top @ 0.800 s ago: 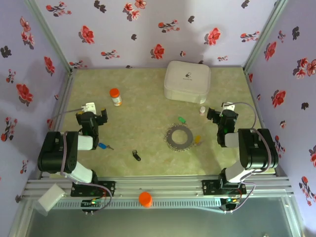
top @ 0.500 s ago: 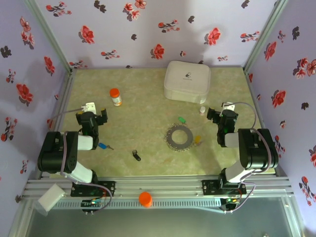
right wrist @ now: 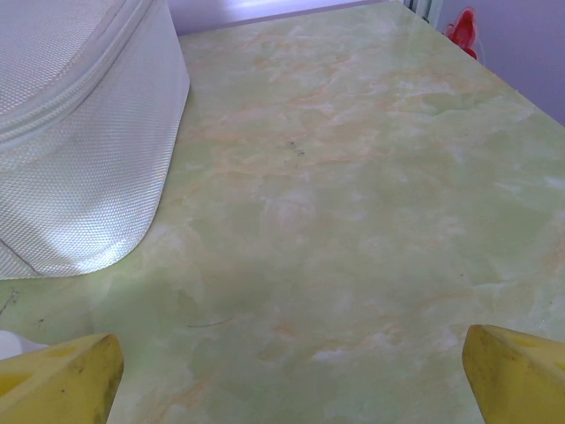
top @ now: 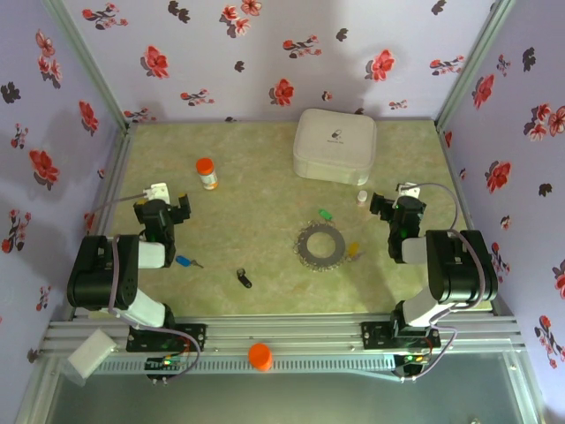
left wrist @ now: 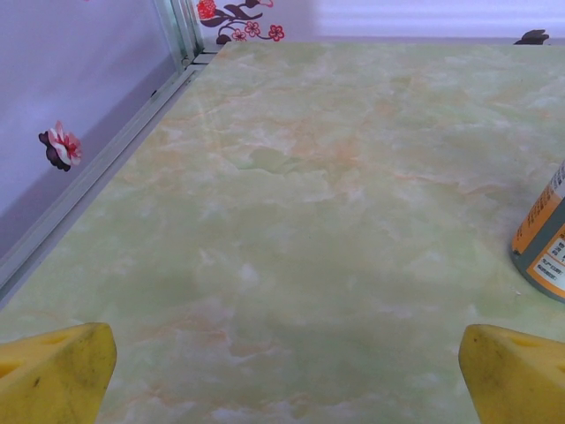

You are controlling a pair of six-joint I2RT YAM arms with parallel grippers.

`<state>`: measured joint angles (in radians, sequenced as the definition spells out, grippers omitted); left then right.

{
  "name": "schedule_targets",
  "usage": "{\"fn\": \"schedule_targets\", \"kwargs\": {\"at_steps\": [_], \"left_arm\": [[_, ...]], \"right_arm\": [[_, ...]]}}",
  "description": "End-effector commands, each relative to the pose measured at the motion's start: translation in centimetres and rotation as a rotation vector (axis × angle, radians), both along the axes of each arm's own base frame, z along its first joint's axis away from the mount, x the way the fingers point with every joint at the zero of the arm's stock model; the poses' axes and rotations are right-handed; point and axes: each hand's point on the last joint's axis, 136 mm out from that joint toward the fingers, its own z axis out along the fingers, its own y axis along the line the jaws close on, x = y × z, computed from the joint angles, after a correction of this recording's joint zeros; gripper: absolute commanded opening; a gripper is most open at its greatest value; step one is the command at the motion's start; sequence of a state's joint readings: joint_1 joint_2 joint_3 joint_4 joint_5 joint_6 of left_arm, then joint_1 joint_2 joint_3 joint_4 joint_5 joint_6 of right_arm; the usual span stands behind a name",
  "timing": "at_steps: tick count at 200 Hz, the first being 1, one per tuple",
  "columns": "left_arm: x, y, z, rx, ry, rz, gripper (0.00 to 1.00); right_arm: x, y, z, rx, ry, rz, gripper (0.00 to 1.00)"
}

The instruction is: Put the keys on the keyring

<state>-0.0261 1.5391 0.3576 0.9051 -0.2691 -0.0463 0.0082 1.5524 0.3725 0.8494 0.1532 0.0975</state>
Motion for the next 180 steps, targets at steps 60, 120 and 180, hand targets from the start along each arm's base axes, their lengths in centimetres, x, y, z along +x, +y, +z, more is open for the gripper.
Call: {"fn": "schedule_targets", "kwargs": {"at_steps": [60,120,180], "left_arm": [[0.4,0.6,1.6,-0.012,-0.05,0.031,1.0],[-0.9,0.0,8.9,-0.039,-0.118,0.004,1.0],[-3.4,-4.4,12.6,-0.192,-0.064,-0.141,1.0]], "right_arm": [[0.6,-0.8,1.6,-0.001,-0.061,-0.036,0.97],[-0.6,-1.6,5.5,-0.029,-0.044,-0.116,0.94],[-4.4,-0.2,8.0,0.148,0.092,-0.191,0.87]]}}
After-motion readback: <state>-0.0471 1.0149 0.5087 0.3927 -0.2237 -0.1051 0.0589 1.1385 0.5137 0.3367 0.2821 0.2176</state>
